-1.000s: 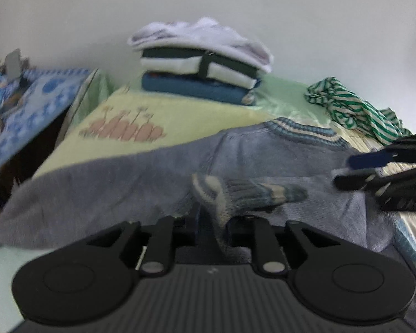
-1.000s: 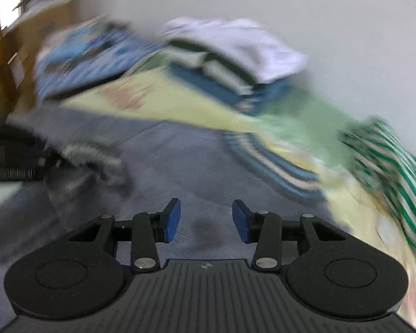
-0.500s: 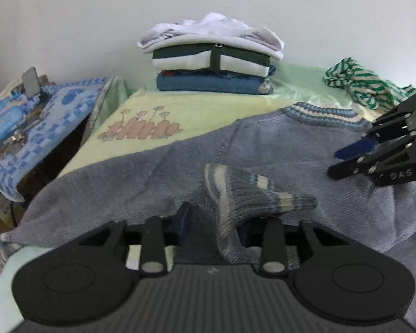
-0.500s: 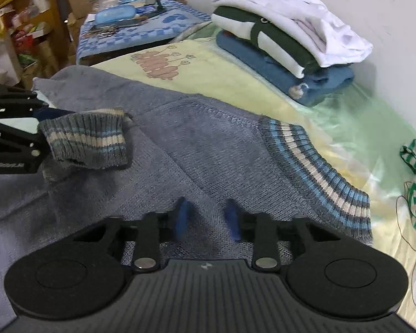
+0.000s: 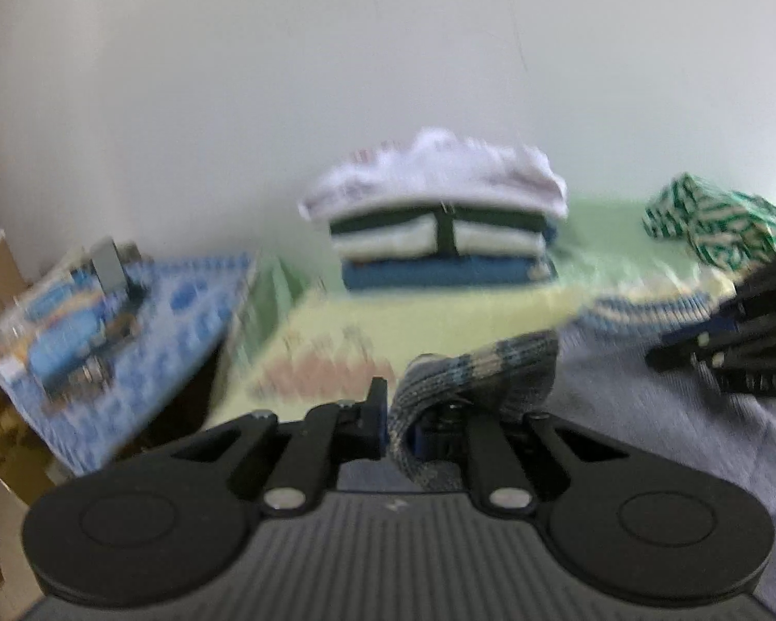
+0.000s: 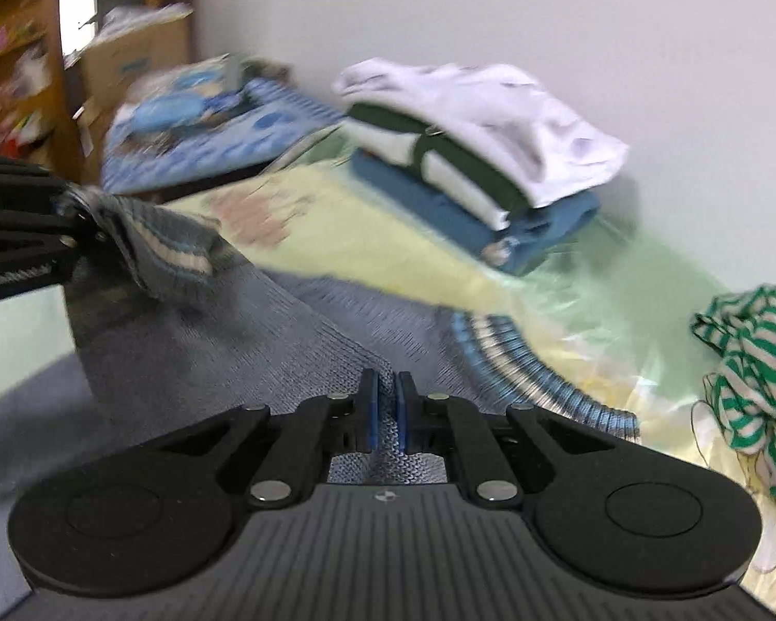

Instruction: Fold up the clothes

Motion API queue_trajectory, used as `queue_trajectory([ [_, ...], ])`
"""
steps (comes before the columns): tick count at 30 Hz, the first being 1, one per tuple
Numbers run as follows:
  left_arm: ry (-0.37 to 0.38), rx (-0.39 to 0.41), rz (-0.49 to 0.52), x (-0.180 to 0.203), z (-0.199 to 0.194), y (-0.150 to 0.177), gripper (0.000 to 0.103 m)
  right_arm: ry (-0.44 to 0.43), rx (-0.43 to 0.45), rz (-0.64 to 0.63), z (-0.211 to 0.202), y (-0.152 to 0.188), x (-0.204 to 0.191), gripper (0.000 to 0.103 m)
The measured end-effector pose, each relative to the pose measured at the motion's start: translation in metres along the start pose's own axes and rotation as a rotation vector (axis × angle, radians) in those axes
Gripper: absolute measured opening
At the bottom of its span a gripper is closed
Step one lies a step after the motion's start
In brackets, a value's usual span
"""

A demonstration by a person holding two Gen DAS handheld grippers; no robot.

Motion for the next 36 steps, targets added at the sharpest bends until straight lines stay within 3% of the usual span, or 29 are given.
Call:
queue_trajectory([
  [4, -0.03, 0.04, 0.034, -0.002, 0.012, -0.013, 0.012, 0.034, 0.033, 0.116, 0.014, -0.003, 0.007, 0.007],
  [11, -0.038, -0.112, 0.038, -0.006, 0.058, 0.024, 0.012, 0.082, -0.03, 0.209, 0.049, 0.01, 0.014, 0.009],
  [13, -0.025, -0.136, 0.007, -0.012, 0.061, 0.031, 0.012, 0.075, -0.017, 0.254, 0.038, 0.01, 0.021, 0.02],
  [15, -0.015, -0.144, -0.015, -0.016, 0.061, 0.035, 0.012, 0.082, 0.029, 0.317, 0.014, 0.009, 0.038, 0.024],
  [19, -0.006, -0.123, -0.043, -0.022, 0.058, 0.032, 0.012, 0.218, 0.014, 0.263, -0.032, 0.027, 0.082, 0.04],
  [22, -0.012, -0.105, -0.025, -0.022, 0.056, 0.028, 0.012, 0.244, -0.076, 0.166, -0.04, 0.047, 0.103, 0.04],
  [27, -0.014, -0.087, -0.02, -0.022, 0.054, 0.017, 0.012, 0.153, -0.197, -0.018, -0.021, 0.058, 0.095, 0.039],
  [29, -0.022, -0.067, -0.033, -0.025, 0.051, 0.009, 0.012, 0.168, -0.241, -0.092, -0.01, 0.06, 0.09, 0.031],
  [30, -0.031, -0.045, -0.035, -0.027, 0.047, 0.003, 0.012, 0.169, -0.259, -0.118, -0.006, 0.06, 0.087, 0.015],
  [34, -0.089, 0.053, -0.023, -0.039, 0.031, -0.019, 0.012, 0.154, -0.182, -0.1, -0.011, 0.044, 0.077, 0.011],
  [36, -0.117, 0.059, -0.007, -0.044, 0.032, -0.019, 0.012, 0.136, -0.124, -0.027, -0.014, 0.034, 0.078, 0.011],
])
Point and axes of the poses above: each gripper's, at about its wrist camera, not at the fingertips, and z roughly the way its jaws point, x to its right, y to its underside, the point moved 10 cm from there along z, roughly the way its jaws point, and after that the axes turned 3 degrees about -z, right-handed, at the moved point
